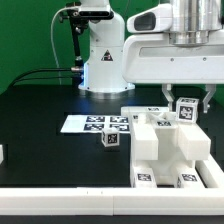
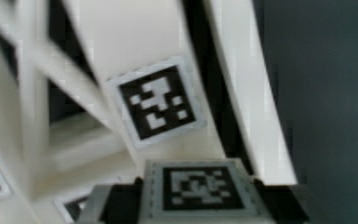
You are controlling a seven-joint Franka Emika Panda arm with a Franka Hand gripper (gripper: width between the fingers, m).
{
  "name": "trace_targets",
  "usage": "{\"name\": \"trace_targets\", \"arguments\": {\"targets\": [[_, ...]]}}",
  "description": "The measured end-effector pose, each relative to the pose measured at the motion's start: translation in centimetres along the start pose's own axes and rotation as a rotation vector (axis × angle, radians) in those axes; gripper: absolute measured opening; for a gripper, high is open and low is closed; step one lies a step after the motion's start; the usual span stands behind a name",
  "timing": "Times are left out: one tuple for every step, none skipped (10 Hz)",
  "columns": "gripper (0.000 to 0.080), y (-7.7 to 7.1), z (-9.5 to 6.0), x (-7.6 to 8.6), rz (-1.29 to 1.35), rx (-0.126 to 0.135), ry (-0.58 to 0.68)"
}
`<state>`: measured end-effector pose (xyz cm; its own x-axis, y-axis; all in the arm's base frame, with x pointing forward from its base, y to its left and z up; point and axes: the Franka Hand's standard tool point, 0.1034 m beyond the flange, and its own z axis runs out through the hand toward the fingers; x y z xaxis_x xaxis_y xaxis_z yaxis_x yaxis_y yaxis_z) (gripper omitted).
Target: Assemble chair
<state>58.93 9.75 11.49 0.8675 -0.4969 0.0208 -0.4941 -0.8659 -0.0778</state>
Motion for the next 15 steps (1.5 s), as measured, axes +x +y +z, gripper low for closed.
{"name": "trace_targets", "arguments": {"targets": [[0.0281,0.02,0.00,0.06,0.095,0.005,0.000],[0.0281,-0.03,0.00,0.04,0.159,0.006,0.001],[0.0281,-0.25,0.03,-0.14,0.309,0.006,0.001],[0.0281,-0.53,0.08,-0.30,0.410,0.008,0.002],[0.0281,-0.57,0.08,-0.10,0.515,0.024,0.000],[0.0281,-0.59,0.09,0.01,0.609,0.042,-0.009],[0.0281,-0.64,0.08,-0.01,0.674,0.042,-0.011],[0.0281,-0.66,0.07,0.00,0.740,0.042,-0.012],[0.0281,-0.68,0.07,-0.02,0.768,0.043,-0.013],[0.0372,-0.67,0.10,-0.03,0.744,0.042,-0.013],[0.0372,-0.67,0.11,-0.03,0.719,0.042,-0.013],[0.0569,-0.65,0.10,-0.05,0.702,0.039,-0.012],[0.0569,-0.53,-0.06,-0.10,0.521,0.023,-0.015],[0.0634,-0.31,-0.42,0.20,0.314,0.023,-0.014],[0.0646,-0.17,-0.40,0.07,0.150,0.019,-0.020]]}}
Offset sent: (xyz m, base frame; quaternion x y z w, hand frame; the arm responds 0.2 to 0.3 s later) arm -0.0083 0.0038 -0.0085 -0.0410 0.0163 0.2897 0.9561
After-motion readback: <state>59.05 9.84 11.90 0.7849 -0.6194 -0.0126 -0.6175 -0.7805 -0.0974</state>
